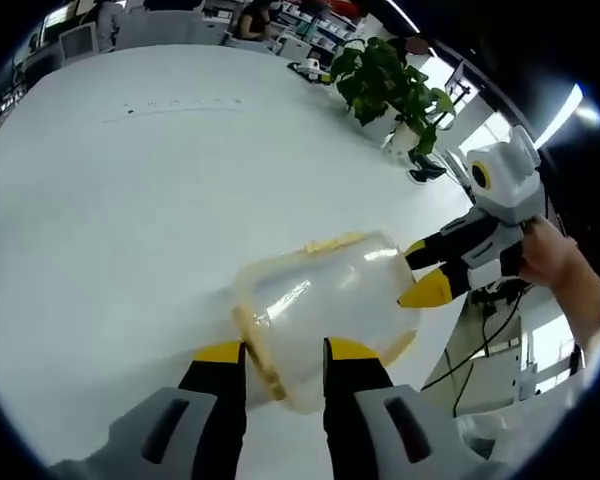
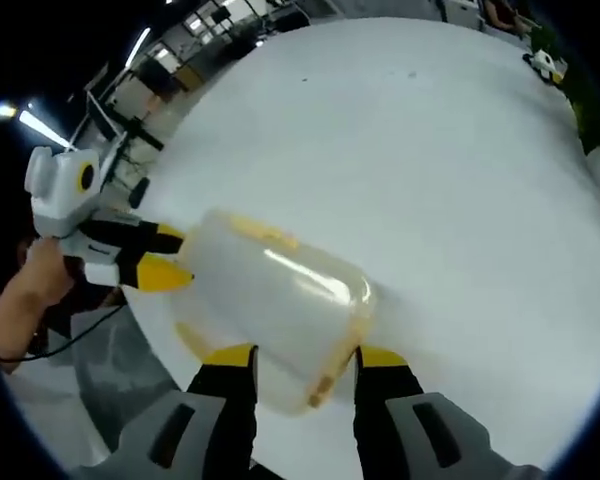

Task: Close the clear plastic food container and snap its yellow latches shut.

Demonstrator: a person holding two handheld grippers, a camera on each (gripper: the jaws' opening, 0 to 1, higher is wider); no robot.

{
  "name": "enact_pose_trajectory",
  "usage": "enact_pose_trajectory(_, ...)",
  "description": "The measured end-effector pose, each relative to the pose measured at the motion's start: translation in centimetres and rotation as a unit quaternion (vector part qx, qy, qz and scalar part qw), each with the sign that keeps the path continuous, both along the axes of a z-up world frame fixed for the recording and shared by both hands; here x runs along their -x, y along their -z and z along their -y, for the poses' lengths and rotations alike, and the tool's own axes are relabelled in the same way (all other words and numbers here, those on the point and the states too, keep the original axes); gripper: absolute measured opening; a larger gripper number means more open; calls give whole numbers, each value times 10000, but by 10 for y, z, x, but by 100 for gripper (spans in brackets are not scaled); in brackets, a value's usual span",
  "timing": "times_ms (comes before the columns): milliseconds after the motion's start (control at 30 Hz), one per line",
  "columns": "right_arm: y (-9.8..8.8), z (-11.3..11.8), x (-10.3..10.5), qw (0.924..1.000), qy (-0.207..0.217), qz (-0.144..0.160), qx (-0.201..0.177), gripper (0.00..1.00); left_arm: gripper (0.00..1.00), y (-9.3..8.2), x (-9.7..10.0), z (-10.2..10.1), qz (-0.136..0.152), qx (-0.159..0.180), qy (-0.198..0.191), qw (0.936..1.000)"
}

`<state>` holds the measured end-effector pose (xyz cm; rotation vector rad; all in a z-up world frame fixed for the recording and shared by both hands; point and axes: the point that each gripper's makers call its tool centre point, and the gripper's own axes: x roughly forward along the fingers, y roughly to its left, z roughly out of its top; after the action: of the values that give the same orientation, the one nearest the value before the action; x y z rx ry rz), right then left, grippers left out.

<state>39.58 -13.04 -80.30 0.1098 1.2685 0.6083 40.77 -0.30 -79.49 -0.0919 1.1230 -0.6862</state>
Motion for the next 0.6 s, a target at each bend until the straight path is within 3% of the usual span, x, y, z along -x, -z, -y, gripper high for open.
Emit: enact_pose_trajectory(600,-2,1,1,9995,141,233,-162,42,31,-2,-1,-2,58,132,-58,9999)
